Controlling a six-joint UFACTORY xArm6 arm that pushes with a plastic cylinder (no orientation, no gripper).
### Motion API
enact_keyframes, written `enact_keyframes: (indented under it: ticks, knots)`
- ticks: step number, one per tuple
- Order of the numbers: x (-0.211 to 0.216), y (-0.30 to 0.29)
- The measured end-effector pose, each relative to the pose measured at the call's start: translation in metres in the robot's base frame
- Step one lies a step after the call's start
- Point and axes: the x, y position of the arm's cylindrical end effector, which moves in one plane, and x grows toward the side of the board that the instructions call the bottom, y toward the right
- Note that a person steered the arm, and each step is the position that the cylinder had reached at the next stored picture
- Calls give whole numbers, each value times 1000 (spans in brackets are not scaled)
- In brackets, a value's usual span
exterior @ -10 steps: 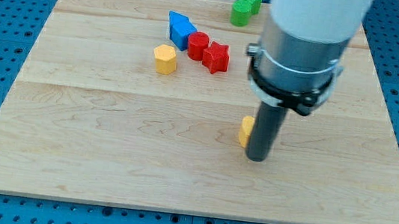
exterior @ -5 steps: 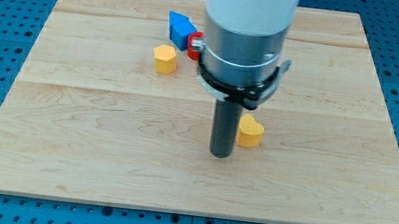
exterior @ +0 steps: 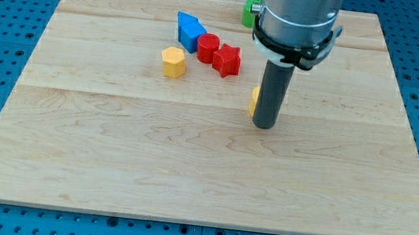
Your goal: Push yellow heart below the red star
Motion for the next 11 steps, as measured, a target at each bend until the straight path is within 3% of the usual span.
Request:
enact_keyframes:
  ticks: [2,4,6,7,8,11]
  knots:
    - [-23,-2]
    - [-10,7]
    - [-10,70]
    - [-34,73]
    - [-60,73]
    - [-49,13]
